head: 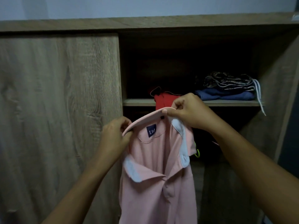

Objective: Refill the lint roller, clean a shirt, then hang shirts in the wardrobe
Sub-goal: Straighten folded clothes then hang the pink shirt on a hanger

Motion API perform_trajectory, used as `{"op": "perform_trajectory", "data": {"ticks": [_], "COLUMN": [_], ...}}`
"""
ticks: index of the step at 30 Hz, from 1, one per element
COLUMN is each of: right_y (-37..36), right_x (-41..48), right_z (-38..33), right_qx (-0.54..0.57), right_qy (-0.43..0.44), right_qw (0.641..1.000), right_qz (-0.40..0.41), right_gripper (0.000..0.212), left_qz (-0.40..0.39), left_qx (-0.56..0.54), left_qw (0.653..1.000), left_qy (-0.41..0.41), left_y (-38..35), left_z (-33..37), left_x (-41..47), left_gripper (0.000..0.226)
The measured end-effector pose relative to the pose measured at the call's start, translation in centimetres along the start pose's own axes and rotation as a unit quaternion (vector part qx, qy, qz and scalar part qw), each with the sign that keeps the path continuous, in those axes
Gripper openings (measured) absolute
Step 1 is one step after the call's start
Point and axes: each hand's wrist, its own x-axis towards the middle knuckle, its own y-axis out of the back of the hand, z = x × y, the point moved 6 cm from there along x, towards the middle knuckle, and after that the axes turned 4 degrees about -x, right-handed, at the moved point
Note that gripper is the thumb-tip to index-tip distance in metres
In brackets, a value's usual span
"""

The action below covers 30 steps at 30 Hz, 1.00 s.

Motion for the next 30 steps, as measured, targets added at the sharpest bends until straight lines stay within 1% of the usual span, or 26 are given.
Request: {"op": "perform_trajectory", "data": {"ticks": [1, 3, 8, 10, 12, 13, 15, 17, 20, 21, 23, 24, 25, 26, 28, 30], "right_y": [-0.1, -0.2, -1.0, -1.3, -1.8, -2.2, -3.2, -4.0, -5.1, -5.6, -6.9, -7.7, -8.3, -8.6, -8.5, -8.4], "right_x": [-0.5, -1.6, -4.1, -5.0, -6.3, -7.1, -8.6, -9.9, -10.8, -11.0, -11.6, -11.9, -12.1, -11.9, -10.7, -9.0], "right_z": [0.5, 1.4, 3.4, 4.2, 5.3, 5.9, 7.3, 8.6, 10.1, 10.5, 11.1, 11.6, 12.4, 13.7, 17.7, 21.9], "right_qx": [0.002, 0.02, 0.044, 0.058, 0.072, 0.076, 0.086, 0.104, 0.135, 0.164, 0.219, 0.229, 0.23, 0.228, 0.214, 0.176], "right_qy": [-0.001, -0.009, -0.016, -0.025, -0.033, -0.038, -0.052, -0.075, -0.108, -0.118, -0.135, -0.144, -0.156, -0.172, -0.214, -0.238], "right_qw": [1.0, 1.0, 0.999, 0.997, 0.994, 0.993, 0.991, 0.987, 0.983, 0.979, 0.964, 0.958, 0.954, 0.953, 0.953, 0.953], "right_qz": [-0.003, 0.001, 0.026, 0.045, 0.07, 0.08, 0.094, 0.093, 0.055, 0.025, -0.059, -0.095, -0.111, -0.099, -0.012, 0.063], "right_gripper": [0.04, 0.047, 0.04, 0.041, 0.042, 0.042, 0.042, 0.041, 0.04, 0.039, 0.038, 0.036, 0.036, 0.039, 0.043, 0.041], "left_qz": [0.012, 0.032, 0.041, 0.062, 0.102, 0.115, 0.116, 0.106, 0.086, 0.076, 0.061, 0.055, 0.049, 0.041, 0.023, 0.0], "left_qx": [0.001, 0.02, 0.038, 0.046, 0.043, 0.035, 0.012, -0.011, -0.054, -0.063, -0.061, -0.059, -0.06, -0.06, -0.043, -0.008], "left_qw": [1.0, 0.999, 0.998, 0.997, 0.993, 0.992, 0.993, 0.994, 0.995, 0.995, 0.995, 0.996, 0.996, 0.997, 0.999, 1.0], "left_qy": [0.002, 0.0, 0.002, 0.017, 0.028, 0.026, 0.014, 0.011, 0.016, 0.026, 0.042, 0.043, 0.04, 0.035, 0.015, 0.012], "left_y": [-0.1, -0.6, -2.4, -2.7, -2.6, -2.6, -3.1, -4.1, -6.6, -7.6, -9.4, -10.2, -10.8, -11.4, -12.3, -13.2], "left_z": [-0.2, -0.6, -1.4, -1.5, -1.3, -0.9, -0.1, 0.4, 0.7, 0.7, 0.7, 0.8, 1.0, 1.3, 2.1, 2.6], "left_x": [-0.1, -0.4, -0.9, -1.3, -1.8, -2.1, -2.3, -2.3, -2.2, -2.2, -2.1, -2.0, -1.9, -1.7, -1.2, -0.7], "left_gripper": [0.018, 0.025, 0.035, 0.036, 0.032, 0.025, 0.011, 0.008, 0.015, 0.019, 0.025, 0.028, 0.032, 0.037, 0.045, 0.05]}}
